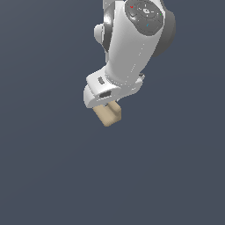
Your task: Pick up the object and move it to a goal position.
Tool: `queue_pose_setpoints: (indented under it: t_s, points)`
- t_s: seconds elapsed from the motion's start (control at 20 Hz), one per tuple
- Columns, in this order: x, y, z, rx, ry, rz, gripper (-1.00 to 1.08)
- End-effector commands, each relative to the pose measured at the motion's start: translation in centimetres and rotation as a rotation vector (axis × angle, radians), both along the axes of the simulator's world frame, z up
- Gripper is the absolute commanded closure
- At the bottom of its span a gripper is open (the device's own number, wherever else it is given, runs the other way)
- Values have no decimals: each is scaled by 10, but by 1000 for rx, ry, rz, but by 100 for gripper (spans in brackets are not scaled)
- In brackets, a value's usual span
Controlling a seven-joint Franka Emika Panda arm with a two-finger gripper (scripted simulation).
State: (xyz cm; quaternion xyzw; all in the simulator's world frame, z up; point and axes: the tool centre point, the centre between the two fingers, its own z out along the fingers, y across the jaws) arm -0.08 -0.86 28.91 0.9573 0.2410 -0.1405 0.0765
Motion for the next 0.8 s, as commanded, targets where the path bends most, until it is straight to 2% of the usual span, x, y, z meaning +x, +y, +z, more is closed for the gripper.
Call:
queue_pose_setpoints:
  t_s: [0.0, 0.35, 0.75]
  points:
    - [2, -1, 28, 0, 1, 0, 108]
    - [9, -3, 93, 0, 1, 0, 108]
    - [15, -5, 145, -1, 1, -1, 108]
